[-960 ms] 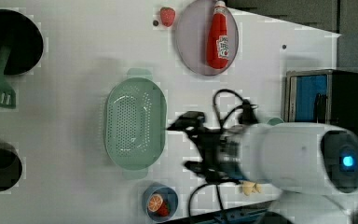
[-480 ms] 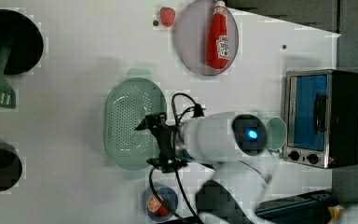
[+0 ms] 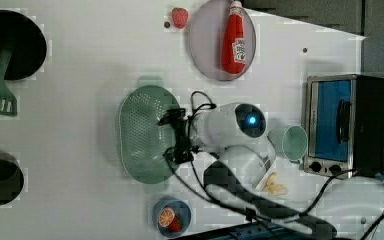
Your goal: Drag strainer left to right.
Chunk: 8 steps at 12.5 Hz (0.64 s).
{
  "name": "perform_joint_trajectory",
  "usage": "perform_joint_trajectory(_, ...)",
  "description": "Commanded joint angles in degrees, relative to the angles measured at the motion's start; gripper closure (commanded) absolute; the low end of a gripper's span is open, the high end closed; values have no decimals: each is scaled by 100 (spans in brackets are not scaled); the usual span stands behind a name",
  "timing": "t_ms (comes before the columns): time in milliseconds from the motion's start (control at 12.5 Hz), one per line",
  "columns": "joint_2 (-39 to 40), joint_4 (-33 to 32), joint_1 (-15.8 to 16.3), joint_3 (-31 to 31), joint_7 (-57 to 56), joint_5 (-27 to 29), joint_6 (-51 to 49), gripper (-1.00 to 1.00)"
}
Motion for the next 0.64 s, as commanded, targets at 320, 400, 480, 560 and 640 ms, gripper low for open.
perform_joint_trajectory(320,-277,-102,225,-97,459,55,171,-100)
perform_joint_trajectory(400,-266,-149,225,-133,461,55,307,-100)
perform_joint_trajectory(480,-266,-184,225,-166,461,55,467,-100)
perform_joint_trajectory(560,-267,-203,225,-197,458,55,537,-100)
perform_joint_trajectory(640,-268,-217,225,-250,459,55,539,-100)
